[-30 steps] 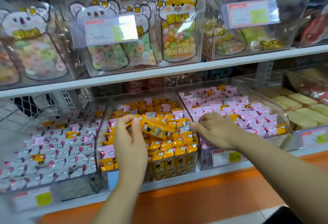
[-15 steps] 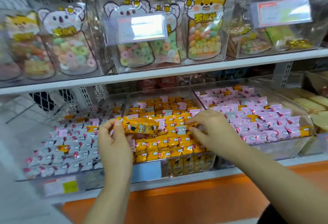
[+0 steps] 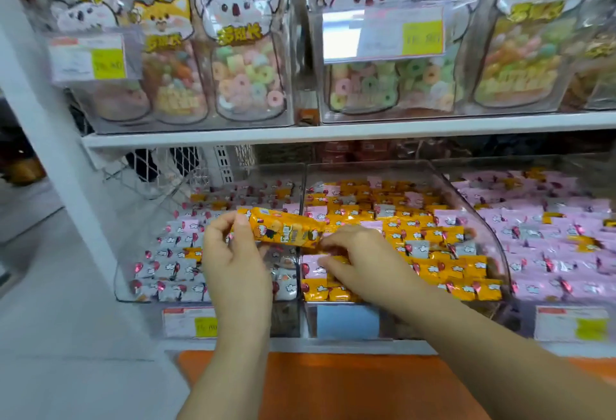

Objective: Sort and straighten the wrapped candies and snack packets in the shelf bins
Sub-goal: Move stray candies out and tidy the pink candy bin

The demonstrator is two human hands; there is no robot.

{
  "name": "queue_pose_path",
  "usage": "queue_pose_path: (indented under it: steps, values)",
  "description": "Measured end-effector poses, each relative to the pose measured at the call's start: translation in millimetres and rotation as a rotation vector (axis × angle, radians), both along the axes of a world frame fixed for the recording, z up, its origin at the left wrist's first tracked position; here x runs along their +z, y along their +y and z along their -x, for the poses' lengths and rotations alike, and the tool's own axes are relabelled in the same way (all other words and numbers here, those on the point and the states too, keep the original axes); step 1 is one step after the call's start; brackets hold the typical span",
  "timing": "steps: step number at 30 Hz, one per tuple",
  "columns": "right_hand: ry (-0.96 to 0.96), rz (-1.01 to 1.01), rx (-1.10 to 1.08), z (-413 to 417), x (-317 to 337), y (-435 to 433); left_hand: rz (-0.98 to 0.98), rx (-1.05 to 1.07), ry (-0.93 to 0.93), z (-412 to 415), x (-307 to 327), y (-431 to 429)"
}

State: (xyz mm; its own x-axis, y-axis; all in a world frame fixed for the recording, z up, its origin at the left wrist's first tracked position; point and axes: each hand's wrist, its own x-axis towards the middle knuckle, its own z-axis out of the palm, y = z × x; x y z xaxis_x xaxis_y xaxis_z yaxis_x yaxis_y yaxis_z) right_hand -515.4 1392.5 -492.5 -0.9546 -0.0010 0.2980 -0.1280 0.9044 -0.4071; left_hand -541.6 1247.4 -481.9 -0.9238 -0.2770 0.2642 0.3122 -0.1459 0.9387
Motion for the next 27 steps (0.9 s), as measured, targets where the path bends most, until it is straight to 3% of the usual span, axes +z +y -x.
queue_pose_path:
  steps: [3, 9, 12, 18, 23, 27]
  values:
    - [-0.020, 0.013, 0.008, 5, -5, -8, 0.012, 0.010, 0.016, 5, 2, -7]
    - [0.001, -0.093, 0.001, 5, -1, -5, 0.254, 0.038, 0.162, 4, 1, -8]
    - [0.054, -0.095, 0.007, 2, 0, -4, 0.252, 0.063, 0.227, 1, 3, -9]
    - [0.238, 0.137, -0.029, -6, 2, -14, 0.189, 0.123, 0.299, 2, 6, -15]
    - [0.487, 0.688, -0.092, -27, 31, -7, 0.193, 0.089, 0.332, -1, 6, -12]
    - [0.631, 0.634, -0.205, -41, 27, 21, 0.231, 0.046, 0.356, -5, 4, -8]
